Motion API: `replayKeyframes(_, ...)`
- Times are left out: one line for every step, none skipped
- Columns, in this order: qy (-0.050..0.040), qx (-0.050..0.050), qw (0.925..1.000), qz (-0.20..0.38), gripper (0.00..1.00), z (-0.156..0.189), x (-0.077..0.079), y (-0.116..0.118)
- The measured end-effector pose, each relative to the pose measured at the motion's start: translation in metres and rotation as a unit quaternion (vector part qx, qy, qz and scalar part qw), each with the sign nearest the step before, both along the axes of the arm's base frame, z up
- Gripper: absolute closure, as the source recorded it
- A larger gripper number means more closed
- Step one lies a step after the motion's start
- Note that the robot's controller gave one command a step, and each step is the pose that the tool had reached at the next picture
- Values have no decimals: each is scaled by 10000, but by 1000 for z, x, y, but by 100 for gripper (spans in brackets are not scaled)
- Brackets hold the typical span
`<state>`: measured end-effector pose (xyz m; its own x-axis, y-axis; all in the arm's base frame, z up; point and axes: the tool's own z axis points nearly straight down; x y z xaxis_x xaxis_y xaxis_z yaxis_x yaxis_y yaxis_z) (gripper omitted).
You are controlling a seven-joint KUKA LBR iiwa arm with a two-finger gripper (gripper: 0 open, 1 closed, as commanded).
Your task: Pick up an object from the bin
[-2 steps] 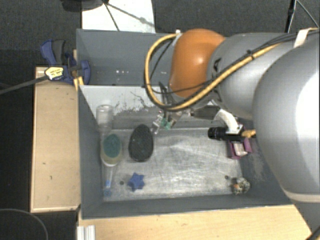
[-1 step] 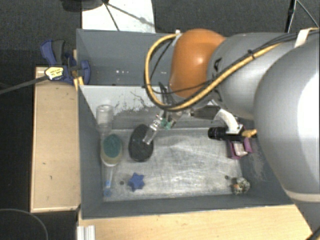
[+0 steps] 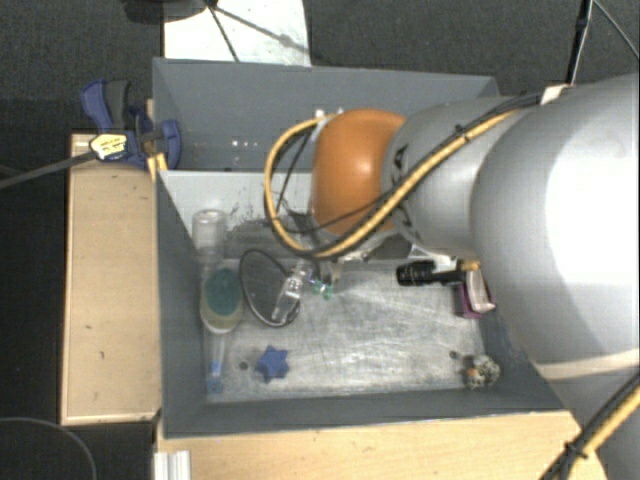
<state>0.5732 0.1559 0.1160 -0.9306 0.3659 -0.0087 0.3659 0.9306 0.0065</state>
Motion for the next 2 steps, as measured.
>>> replayKeyframes(28,7,9907,-1363,0,-43,2,18)
replayKeyframes(-14,1,9907,-1360,100,-41,5,16)
